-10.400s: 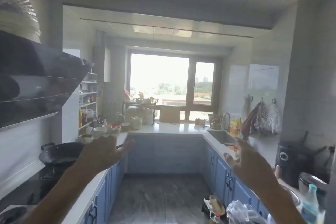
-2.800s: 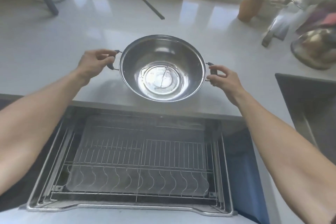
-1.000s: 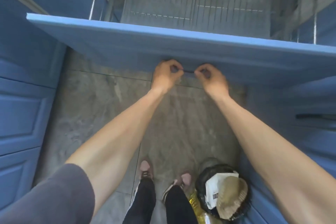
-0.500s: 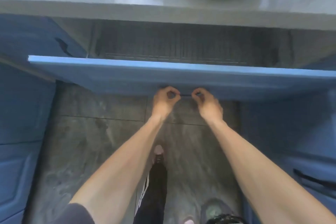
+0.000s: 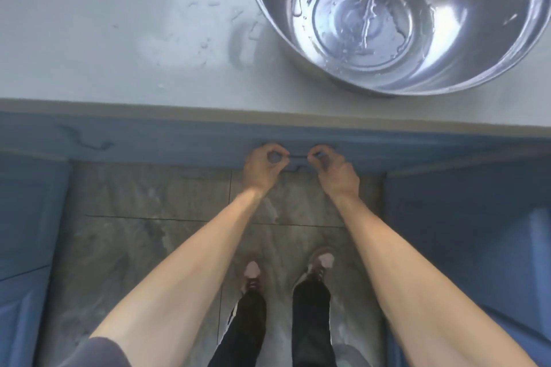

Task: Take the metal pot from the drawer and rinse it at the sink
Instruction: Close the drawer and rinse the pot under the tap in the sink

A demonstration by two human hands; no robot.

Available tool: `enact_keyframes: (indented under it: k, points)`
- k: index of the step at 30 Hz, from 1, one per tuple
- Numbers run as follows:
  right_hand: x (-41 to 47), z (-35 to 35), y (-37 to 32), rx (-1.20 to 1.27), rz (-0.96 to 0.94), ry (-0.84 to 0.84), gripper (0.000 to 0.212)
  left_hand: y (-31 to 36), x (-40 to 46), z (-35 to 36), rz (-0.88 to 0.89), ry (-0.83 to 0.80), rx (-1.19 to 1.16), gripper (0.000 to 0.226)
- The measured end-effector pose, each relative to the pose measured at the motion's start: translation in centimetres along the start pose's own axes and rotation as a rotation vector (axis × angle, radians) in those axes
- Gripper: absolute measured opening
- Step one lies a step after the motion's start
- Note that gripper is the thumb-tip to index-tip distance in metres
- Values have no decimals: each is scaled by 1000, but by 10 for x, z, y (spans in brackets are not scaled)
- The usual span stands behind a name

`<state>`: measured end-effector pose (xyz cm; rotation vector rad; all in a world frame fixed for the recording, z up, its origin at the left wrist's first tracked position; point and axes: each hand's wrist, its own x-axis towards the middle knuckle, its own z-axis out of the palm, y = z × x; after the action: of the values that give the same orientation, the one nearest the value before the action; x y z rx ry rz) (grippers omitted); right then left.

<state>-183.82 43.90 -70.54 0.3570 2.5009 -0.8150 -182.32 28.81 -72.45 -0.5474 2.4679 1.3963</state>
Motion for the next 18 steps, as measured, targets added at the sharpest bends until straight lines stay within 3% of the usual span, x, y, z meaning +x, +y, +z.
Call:
enact_keyframes:
  k: [5,8,10,15,18]
  points:
    - [0,-6,-7,3,16,-67,22,11,3,-7,-123,-90,53,14]
    - [-9,-17,-3,-51,1,-231,36,34,-14,-24,-140,-173,73,24]
    - [-27,-46,-3,28,-58,-338,40,63,-39,-55,-85,-158,-4,17]
    - [-113,-210,-9,385,-227,-505,13,145,-112,-155,19,153,-155,15]
    - [-126,-298,-18,465,-303,-253,11,186,-112,-201,61,290,-210,21]
